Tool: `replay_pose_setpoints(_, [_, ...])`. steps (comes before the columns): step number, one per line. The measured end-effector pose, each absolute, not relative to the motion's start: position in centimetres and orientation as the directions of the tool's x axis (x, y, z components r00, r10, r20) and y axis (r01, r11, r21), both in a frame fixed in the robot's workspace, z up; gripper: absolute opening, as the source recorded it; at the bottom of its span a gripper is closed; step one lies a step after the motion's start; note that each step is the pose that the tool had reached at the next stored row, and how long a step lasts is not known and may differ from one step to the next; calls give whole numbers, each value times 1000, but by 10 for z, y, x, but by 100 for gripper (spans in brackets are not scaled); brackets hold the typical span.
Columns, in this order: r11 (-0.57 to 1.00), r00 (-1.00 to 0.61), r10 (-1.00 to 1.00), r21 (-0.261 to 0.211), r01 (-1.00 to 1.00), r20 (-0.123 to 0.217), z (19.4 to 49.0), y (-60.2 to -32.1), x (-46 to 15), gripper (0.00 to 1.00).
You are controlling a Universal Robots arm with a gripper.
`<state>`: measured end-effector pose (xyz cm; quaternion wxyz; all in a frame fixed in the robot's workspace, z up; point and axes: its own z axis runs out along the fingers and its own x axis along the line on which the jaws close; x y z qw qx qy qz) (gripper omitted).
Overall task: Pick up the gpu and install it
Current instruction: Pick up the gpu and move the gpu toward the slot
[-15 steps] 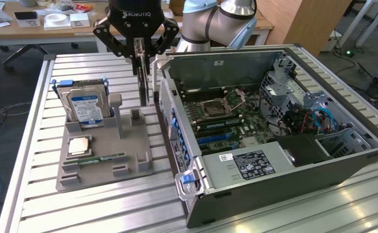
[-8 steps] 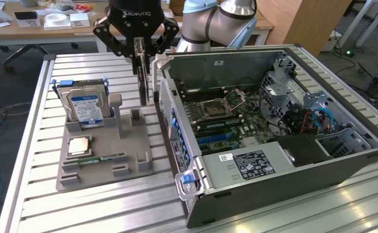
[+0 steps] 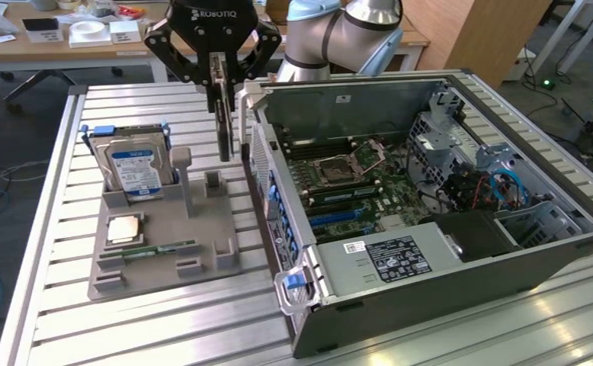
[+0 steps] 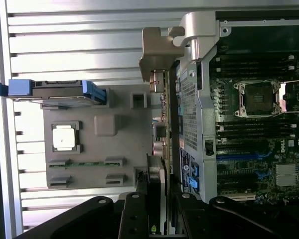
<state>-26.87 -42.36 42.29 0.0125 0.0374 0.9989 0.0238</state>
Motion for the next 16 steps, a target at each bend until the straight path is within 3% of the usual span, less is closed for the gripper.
replay_pose_setpoints(16, [996,-997,75,48,74,-23,423,-424,-252,27])
